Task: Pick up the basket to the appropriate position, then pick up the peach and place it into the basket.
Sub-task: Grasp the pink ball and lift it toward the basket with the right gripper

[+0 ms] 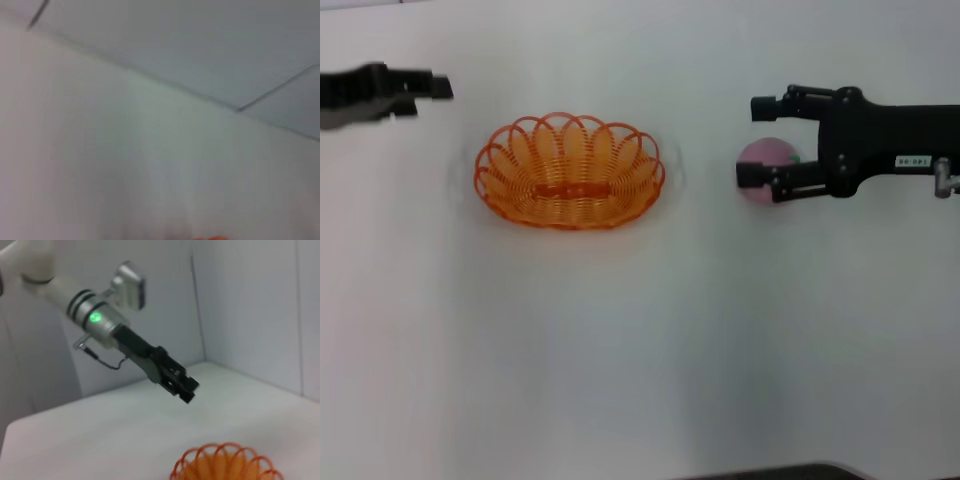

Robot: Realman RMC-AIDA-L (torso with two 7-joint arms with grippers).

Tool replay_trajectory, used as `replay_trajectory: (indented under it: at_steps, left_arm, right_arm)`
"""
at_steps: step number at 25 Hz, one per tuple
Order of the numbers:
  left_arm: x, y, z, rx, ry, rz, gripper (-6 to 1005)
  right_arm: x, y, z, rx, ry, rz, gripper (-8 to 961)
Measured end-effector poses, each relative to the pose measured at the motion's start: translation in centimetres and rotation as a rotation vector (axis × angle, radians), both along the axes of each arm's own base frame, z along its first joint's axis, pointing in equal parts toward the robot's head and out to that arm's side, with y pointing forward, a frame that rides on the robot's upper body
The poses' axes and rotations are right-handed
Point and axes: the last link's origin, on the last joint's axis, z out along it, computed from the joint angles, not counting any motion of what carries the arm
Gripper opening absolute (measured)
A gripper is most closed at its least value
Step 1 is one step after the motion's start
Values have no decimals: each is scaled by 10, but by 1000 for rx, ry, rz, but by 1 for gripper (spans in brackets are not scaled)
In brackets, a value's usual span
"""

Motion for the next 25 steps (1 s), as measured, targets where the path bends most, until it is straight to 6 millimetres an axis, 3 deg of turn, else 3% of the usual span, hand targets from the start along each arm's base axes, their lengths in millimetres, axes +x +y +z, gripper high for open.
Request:
replay_trajectory:
  at_steps: [1, 5, 12, 21, 25]
  left_arm:
    - [4, -3, 3, 10, 4, -94, 578]
    - [12, -19, 2, -7, 22, -390, 601]
    - [8, -55, -25, -112, 66, -756, 612]
    - [-20, -82, -45, -121, 50, -837, 639]
    - [-32, -88, -46, -92, 64, -845, 722]
  right_arm:
    - [1, 0, 1, 8, 15, -12, 884]
    - [7, 0, 5, 29, 67, -76, 883]
    - [14, 3, 10, 39, 113, -198, 880]
    - [21, 4, 11, 31, 135, -294, 876]
    - [24, 5, 18, 22, 151, -338, 874]
